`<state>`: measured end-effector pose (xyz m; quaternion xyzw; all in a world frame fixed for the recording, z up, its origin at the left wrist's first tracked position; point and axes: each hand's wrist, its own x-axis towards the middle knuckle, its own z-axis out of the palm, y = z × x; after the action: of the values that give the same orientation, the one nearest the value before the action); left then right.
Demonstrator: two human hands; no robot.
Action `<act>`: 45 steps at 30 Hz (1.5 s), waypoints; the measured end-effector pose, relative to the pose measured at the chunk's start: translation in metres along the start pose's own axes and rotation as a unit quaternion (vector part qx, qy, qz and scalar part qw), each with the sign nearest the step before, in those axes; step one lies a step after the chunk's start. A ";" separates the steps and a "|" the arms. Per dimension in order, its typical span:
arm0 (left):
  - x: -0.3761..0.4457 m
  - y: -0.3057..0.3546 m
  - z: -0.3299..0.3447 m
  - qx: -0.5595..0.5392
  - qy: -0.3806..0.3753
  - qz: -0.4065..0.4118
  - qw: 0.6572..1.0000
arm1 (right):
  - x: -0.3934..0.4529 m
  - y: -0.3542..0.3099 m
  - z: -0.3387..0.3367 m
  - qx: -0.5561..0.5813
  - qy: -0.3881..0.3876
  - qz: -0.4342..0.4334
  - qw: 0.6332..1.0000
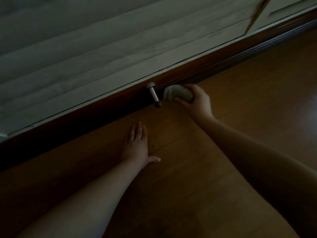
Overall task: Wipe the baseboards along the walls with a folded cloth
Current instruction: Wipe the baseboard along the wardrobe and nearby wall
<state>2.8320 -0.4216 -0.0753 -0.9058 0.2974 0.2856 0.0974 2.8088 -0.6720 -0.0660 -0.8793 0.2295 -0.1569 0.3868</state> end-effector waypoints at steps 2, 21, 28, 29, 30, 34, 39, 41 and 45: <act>0.000 0.000 0.000 0.006 0.000 0.003 1.000 | -0.004 -0.014 0.017 -0.009 -0.030 -0.023 0.999; -0.005 0.000 -0.009 -0.006 -0.016 0.011 1.000 | 0.056 0.052 -0.080 -0.128 0.035 0.071 0.989; -0.005 0.001 -0.010 -0.022 -0.021 -0.001 1.000 | 0.037 0.037 -0.072 -0.072 0.109 0.103 0.986; -0.005 0.001 -0.009 -0.022 -0.020 -0.001 1.000 | 0.030 0.028 -0.065 -0.063 0.106 0.086 0.989; -0.005 0.001 -0.008 -0.021 -0.019 -0.001 1.000 | 0.023 0.019 -0.058 -0.052 0.099 0.069 0.991; -0.002 -0.001 -0.004 -0.007 -0.015 0.003 1.000 | 0.002 -0.022 -0.025 -0.015 0.058 -0.006 0.998; -0.001 -0.002 0.000 -0.006 -0.002 0.007 1.000 | 0.001 -0.055 0.005 -0.023 0.013 -0.061 0.998; -0.001 -0.002 -0.001 -0.003 -0.006 0.008 1.000 | 0.008 -0.054 0.003 -0.024 -0.001 -0.054 0.998; -0.002 0.000 -0.005 0.009 -0.010 0.008 1.000 | 0.023 -0.034 -0.012 -0.035 -0.010 -0.051 0.998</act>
<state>2.8330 -0.4224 -0.0704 -0.8997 0.3061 0.2927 0.1060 2.8324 -0.6712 -0.0303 -0.9045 0.1859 -0.1593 0.3492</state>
